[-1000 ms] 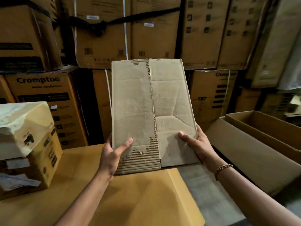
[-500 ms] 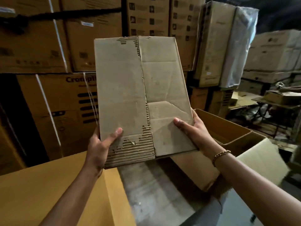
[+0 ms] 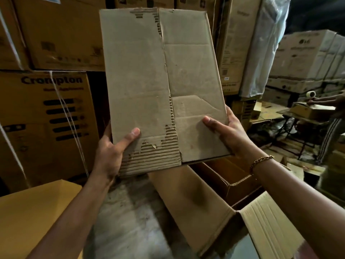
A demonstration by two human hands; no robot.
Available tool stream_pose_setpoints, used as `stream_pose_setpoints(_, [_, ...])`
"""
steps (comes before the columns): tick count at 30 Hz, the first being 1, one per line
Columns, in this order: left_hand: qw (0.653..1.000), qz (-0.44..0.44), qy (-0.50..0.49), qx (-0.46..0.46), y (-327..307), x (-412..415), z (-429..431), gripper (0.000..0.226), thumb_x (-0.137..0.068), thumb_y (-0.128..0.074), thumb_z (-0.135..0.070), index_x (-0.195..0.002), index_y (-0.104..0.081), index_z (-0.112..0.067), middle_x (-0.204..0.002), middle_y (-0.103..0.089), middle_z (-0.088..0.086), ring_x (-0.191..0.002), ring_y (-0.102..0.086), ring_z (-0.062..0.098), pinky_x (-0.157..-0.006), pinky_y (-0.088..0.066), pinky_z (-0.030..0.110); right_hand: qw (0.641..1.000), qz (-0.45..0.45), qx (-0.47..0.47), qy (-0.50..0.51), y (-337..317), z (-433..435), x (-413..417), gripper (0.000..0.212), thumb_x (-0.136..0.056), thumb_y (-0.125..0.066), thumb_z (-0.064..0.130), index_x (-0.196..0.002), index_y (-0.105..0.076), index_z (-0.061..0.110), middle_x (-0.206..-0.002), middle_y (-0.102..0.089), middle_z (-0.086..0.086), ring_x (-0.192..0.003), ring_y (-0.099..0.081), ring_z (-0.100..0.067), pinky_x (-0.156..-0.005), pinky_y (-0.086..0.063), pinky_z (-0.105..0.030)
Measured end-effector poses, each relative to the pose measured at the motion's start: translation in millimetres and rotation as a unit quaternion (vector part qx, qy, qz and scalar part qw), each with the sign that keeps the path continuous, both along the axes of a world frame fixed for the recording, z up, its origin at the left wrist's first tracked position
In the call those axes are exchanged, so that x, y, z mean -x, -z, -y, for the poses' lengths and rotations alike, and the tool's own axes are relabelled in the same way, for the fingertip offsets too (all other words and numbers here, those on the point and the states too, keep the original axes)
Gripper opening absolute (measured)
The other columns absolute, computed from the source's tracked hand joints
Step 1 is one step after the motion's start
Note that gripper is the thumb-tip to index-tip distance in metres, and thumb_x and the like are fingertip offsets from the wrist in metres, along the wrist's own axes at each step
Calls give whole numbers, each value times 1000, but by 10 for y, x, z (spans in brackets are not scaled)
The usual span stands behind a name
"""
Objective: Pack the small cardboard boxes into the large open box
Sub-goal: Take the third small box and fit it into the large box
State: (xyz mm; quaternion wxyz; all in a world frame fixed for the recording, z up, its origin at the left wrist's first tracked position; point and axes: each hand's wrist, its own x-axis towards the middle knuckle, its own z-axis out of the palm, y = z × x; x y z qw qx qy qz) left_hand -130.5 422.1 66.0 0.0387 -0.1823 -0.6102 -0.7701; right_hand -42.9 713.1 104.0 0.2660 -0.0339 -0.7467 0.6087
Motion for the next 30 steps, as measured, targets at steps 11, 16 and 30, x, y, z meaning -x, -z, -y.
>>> stream_pose_setpoints(11, [1000, 6, 6, 21, -306, 526, -1429, 53, -74, -84, -38, -121, -60, -37, -107, -77, -8, -98, -74, 17, -79, -58, 31, 1000, 12, -4, 28, -361, -1517, 608, 75, -69, -89, 39, -124, -42, 22, -121, -65, -5, -97, -72, -16, -69, -60, -30])
stream_pose_setpoints(16, [1000, 20, -12, 18, -459, 500, -2113, 55, -79, -81, -34, -129, -60, -23, -114, -76, 3, -102, -74, 24, -87, -59, 42, 1000, 8, -28, -6, -640, -2309, 837, 70, -76, -84, 38, -131, -42, 22, -116, -67, 0, -85, -74, -6, -64, -58, -23])
stream_pose_setpoints(30, [988, 140, -34, 53, -879, -89, -3676, 52, -78, -74, -41, -116, -72, -5, -114, -74, 17, -102, -73, 33, -92, -55, 39, 980, 137, -96, -110, -1180, -3850, 767, 70, -76, -79, 49, -136, -55, 24, -106, -70, 5, -80, -73, -11, -56, -54, -26])
